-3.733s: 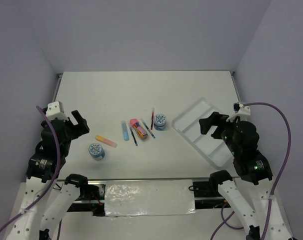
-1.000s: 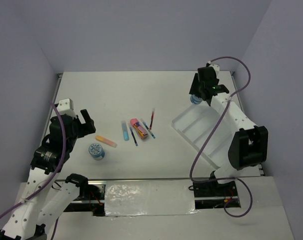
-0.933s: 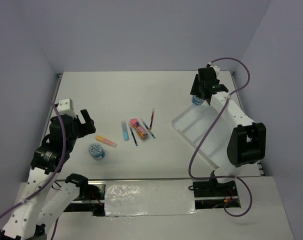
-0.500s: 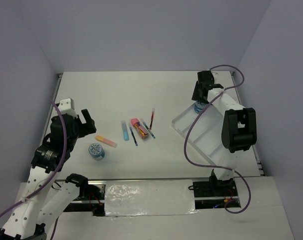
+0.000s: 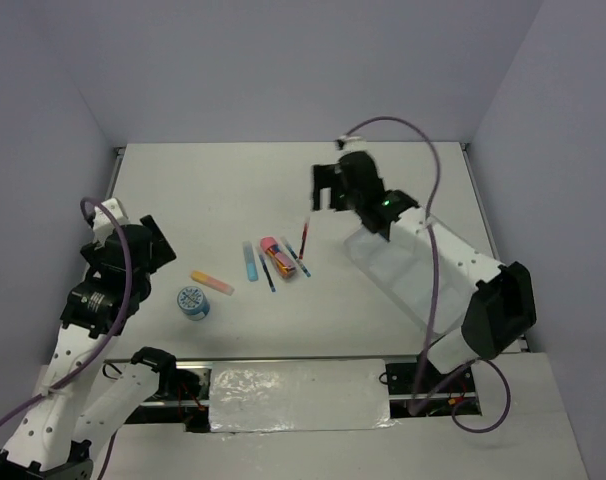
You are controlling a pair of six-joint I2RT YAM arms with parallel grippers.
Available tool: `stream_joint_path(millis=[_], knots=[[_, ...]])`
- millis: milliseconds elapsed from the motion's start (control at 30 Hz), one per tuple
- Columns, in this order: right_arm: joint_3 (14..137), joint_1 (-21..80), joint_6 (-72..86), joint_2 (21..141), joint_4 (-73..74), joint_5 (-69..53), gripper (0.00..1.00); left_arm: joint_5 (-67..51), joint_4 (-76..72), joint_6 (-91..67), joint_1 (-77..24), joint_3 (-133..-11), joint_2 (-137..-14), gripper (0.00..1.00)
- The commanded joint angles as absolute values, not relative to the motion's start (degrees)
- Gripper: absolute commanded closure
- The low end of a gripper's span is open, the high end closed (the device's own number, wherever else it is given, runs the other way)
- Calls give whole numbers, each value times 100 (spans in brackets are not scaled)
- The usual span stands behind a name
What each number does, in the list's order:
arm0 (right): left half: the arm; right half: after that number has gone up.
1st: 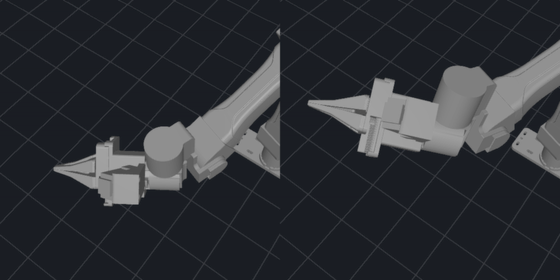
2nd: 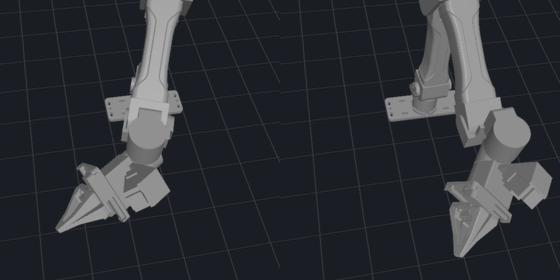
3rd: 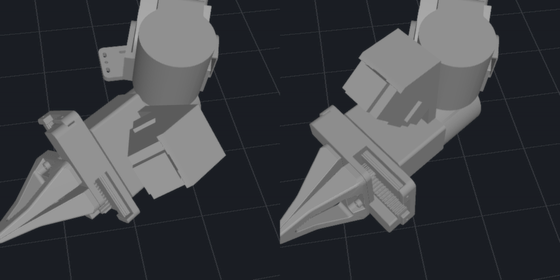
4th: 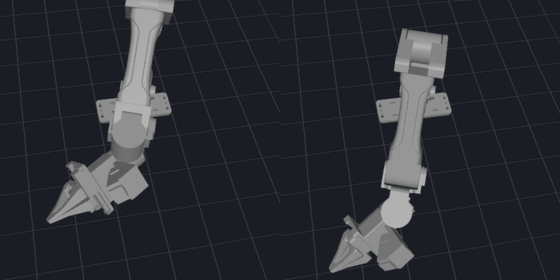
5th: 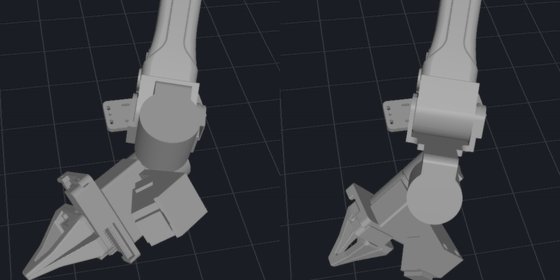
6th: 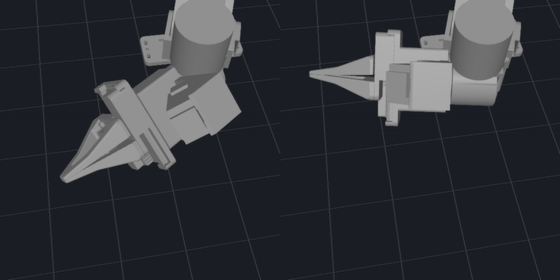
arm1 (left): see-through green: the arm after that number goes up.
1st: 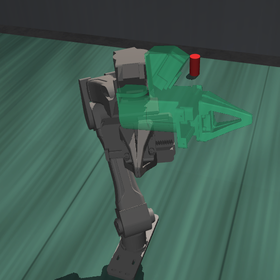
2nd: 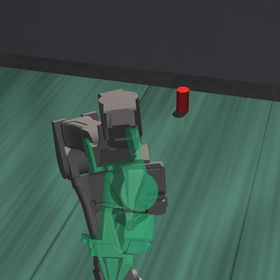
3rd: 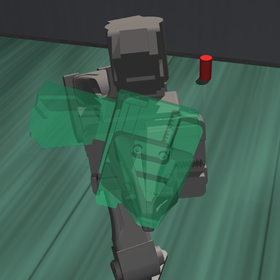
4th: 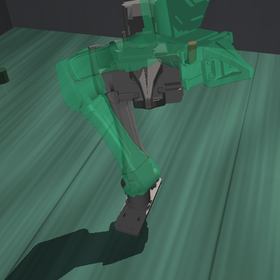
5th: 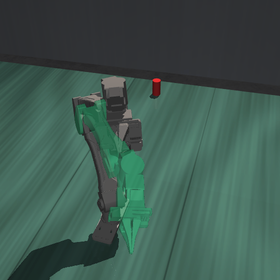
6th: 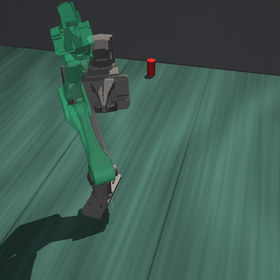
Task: Sort the stationery into containers
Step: Pick up the stationery from the center of the board.
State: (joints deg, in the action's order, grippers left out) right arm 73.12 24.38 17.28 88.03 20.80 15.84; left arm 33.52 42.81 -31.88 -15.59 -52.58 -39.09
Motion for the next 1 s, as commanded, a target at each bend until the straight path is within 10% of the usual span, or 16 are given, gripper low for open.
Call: stream_joint_path(millis=[0, 300, 967], knots=[[7075, 4144, 1249, 8568, 1117, 150, 0, 5278, 5263, -4539, -1442, -5782, -3921, 1], [8893, 6995, 1029, 10870, 1011, 1212, 0, 5853, 5704, -5106, -1292, -5783, -2848, 1], [11056, 7409, 887, 13280, 1881, 1274, 7, 5502, 5230, -4553, -1292, -5625, -2689, 1]])
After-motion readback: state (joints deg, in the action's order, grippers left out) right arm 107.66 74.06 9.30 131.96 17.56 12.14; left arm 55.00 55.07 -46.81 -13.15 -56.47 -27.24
